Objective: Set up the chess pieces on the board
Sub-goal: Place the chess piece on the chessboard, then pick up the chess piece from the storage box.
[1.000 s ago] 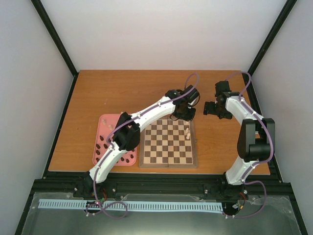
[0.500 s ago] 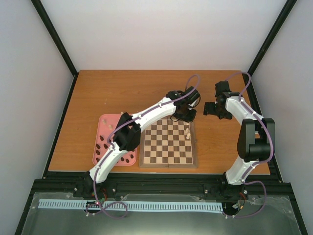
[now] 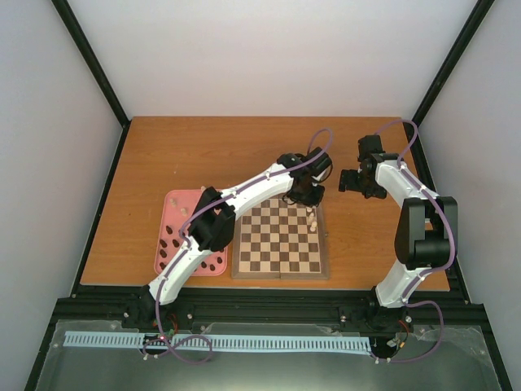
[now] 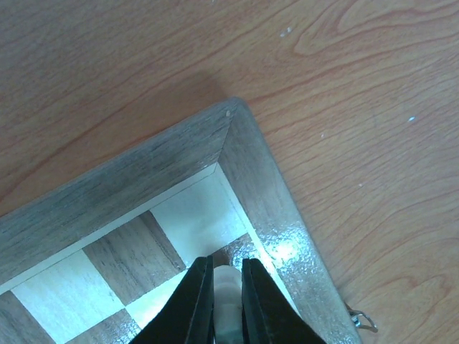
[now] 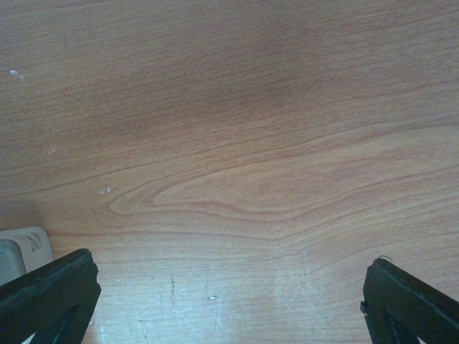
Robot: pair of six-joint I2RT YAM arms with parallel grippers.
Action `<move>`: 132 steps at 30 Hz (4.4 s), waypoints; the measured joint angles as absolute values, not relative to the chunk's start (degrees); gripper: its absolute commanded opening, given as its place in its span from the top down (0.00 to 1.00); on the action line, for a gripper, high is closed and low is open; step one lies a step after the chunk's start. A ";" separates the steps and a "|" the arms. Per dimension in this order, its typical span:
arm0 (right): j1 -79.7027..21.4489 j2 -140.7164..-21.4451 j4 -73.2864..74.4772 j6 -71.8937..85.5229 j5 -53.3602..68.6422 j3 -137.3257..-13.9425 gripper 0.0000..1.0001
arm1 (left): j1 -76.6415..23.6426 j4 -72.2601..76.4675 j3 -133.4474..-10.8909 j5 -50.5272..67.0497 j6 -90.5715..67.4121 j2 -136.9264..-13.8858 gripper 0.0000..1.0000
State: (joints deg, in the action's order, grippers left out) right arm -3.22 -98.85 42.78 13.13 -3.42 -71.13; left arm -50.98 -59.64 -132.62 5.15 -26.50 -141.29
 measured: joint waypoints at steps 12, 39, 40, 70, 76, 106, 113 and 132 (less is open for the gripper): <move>-3.22 -99.13 42.81 13.10 -3.42 -71.13 0.00 | -50.98 -59.40 -132.05 5.43 -26.28 -141.93 0.91; -3.22 -99.48 42.81 13.08 -3.40 -71.13 0.00 | -51.18 -59.61 -132.40 6.61 -25.36 -143.22 0.65; -3.22 -99.48 42.81 13.08 -3.42 -71.13 0.00 | -51.18 -59.61 -132.40 6.59 -25.30 -143.22 0.63; -3.18 -99.48 43.03 12.93 -2.57 -71.94 0.00 | -29.26 -58.78 -112.55 -9.80 -20.86 -111.68 0.55; -3.18 -99.48 42.92 12.95 -2.11 -71.90 0.00 | -11.75 -58.92 -92.90 -12.32 -24.73 -100.33 0.64; -3.18 -99.48 42.78 12.88 -1.23 -71.46 0.00 | -1.96 -53.54 -76.25 -4.40 -30.68 -104.84 0.63; -3.18 -99.48 42.81 12.71 -1.32 -71.44 0.00 | -1.91 -53.98 -76.34 -4.47 -30.61 -102.56 0.62; -3.20 -101.62 42.81 13.54 -4.14 -71.26 0.00 | -8.69 -54.50 -76.23 -2.20 -22.28 -97.30 0.64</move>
State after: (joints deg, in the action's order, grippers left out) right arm -3.20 -101.62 42.81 13.54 -4.14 -71.26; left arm -8.69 -54.50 -76.23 -2.20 -22.28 -97.30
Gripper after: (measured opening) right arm 0.999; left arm 0.366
